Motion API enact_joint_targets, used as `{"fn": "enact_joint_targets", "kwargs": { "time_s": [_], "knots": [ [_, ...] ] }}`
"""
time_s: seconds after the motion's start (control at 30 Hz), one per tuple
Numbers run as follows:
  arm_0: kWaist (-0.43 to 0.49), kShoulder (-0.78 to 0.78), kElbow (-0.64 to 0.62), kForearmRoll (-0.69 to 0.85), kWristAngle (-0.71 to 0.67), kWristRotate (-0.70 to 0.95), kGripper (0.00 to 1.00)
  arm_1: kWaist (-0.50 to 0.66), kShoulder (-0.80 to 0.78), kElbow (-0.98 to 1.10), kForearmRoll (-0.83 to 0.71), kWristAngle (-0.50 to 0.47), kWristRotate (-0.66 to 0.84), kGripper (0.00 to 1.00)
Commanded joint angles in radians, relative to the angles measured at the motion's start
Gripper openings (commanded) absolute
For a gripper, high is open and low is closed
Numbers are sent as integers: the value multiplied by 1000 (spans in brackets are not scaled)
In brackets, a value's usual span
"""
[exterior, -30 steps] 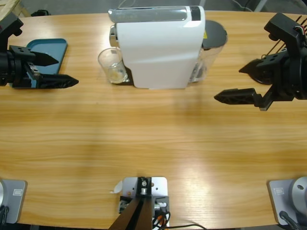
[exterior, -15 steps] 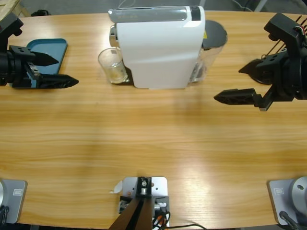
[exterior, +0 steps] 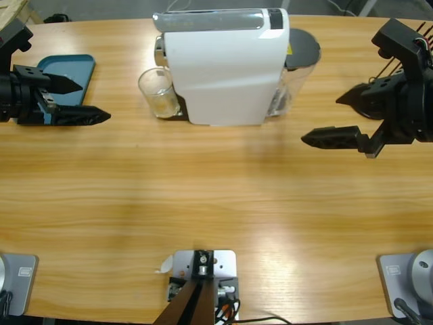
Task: Pour coffee
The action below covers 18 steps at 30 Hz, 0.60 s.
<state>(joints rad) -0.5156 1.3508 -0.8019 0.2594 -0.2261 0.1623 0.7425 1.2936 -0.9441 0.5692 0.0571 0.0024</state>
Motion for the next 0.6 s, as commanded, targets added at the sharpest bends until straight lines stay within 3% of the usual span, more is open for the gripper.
{"fn": "enact_joint_targets", "kwargs": {
  "time_s": [0.03,0.6],
  "knots": [
    [-2,-6,38,-2,11,5,1000,15,17,28,-2,20,8,1000],
    [16,-1,41,-5,47,-3,1000,17,18,29,-2,21,8,1000]
  ]
}}
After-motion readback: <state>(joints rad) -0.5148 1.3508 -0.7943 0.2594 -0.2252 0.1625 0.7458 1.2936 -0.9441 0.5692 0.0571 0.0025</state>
